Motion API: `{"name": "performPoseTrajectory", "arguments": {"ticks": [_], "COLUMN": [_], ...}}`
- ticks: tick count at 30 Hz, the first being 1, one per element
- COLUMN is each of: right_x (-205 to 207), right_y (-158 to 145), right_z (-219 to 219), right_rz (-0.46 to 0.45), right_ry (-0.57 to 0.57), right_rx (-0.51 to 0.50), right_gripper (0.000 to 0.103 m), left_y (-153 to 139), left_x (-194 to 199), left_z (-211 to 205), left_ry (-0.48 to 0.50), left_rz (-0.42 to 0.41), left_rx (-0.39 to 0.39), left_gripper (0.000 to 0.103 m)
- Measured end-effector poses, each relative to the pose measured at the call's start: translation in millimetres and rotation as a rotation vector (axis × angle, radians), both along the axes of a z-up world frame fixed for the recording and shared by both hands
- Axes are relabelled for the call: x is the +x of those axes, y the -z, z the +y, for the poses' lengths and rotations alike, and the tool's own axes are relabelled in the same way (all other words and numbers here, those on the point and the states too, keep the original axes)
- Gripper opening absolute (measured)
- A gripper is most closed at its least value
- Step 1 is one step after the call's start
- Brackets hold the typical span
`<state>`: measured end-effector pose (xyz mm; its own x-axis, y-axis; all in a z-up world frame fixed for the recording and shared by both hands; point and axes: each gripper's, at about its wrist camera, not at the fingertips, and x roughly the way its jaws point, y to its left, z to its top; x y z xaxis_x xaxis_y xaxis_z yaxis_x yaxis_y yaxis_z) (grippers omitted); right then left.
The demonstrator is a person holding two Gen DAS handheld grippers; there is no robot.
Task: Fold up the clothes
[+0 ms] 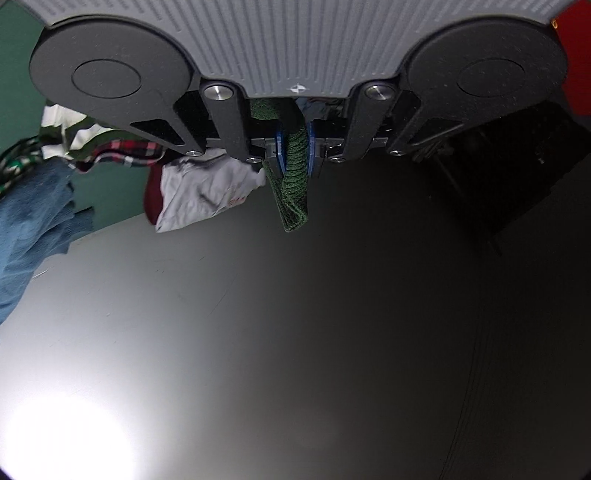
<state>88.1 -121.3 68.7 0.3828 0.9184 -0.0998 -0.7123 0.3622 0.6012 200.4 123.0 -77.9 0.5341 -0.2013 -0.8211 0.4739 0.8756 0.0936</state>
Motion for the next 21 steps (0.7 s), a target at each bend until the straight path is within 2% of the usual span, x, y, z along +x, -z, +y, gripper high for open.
{"name": "performPoseTrajectory", "arguments": {"ticks": [7, 13, 17, 21], "right_x": [-18.9, -24.2, -27.9, -35.4], "right_y": [10.9, 18.1, 23.7, 28.1], "right_z": [21.8, 21.5, 17.1, 13.4], "right_rz": [0.028, 0.049, 0.059, 0.061], "right_ry": [-0.144, -0.179, -0.186, -0.190], "right_rx": [-0.012, -0.031, -0.050, -0.082], "right_gripper": [0.013, 0.013, 0.013, 0.013], "left_y": [-1.9, -11.3, -21.1, -35.3], "left_x": [-4.8, -13.7, -16.5, -15.7], "left_z": [1.1, 11.1, 30.7, 47.7], "left_ry": [-0.002, -0.025, -0.065, -0.103], "left_rz": [-0.004, -0.030, -0.042, -0.002], "left_rx": [-0.006, -0.041, -0.056, -0.156], "left_gripper": [0.053, 0.057, 0.056, 0.055]}}
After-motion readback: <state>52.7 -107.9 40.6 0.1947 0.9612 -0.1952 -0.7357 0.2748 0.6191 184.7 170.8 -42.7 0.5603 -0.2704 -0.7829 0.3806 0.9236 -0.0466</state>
